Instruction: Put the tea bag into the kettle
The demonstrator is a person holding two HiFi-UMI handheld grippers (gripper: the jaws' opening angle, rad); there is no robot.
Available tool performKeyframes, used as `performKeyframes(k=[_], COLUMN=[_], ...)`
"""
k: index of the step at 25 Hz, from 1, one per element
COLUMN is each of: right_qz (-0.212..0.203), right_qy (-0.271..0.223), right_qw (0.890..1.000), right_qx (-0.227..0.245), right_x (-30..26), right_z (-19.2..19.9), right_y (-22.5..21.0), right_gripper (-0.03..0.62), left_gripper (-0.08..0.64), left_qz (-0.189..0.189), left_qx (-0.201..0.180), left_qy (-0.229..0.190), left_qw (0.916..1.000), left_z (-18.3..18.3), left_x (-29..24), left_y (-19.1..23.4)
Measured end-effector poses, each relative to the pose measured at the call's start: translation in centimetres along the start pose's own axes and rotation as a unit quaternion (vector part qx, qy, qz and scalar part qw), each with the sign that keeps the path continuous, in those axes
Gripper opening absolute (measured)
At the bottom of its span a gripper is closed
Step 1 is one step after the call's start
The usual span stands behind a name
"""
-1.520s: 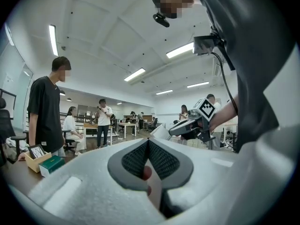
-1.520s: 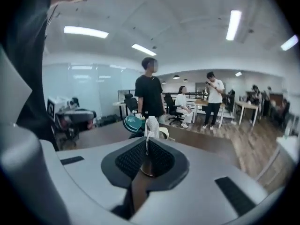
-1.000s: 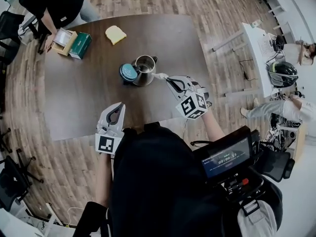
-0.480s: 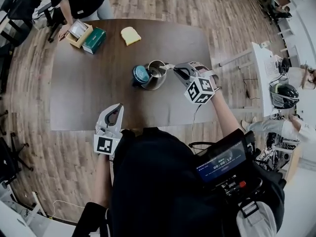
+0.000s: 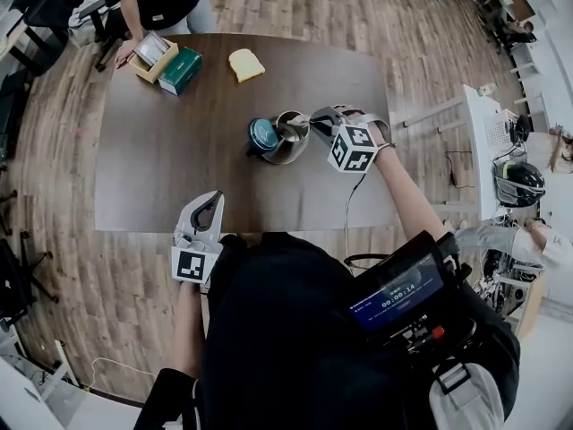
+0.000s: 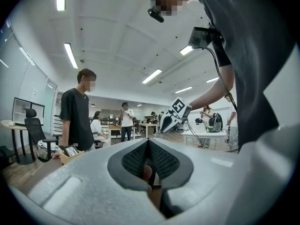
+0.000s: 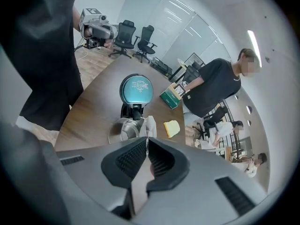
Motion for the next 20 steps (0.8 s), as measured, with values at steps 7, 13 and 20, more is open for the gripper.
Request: performKeyframes(k=[7,13,20], right_qz=[-0.033,-0.067,-0.087], right_qy=[0.013,0.03,0.05], right_qw=[0.999,0.997,0.995], right_qx=[-0.005,-0.004,0.001], right_x=[-2.7,-5.4,-7.5], right_z=[0.0,-0.2,0.1], right_y=[-1.0,-1.3,-1.6], right_gripper=[0.02,0.02,0.021], left_gripper=[0.002,0.002,0.002], left_qz=[-0.012,-0.01,-0.012], left_qx=[-0.001,0.005,0.017], left_qy=[-0.005,-0.006,-0.012], left_qw=[0.9999,0.9999,0.9997], left_z=[-0.3,-0.5,-1.2], left_x=[-0.1,-0.7,-1.0], left_y=[0.3,-0.1,-0.4])
Point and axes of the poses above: the fingertips, and each gripper's own axes: x backward along the fingers, y to its left, z out of its underside, the point moved 9 cm from there along x, backward along the fingers, and after that the axes turned 15 degrees about -z, right-handed, at the moved point
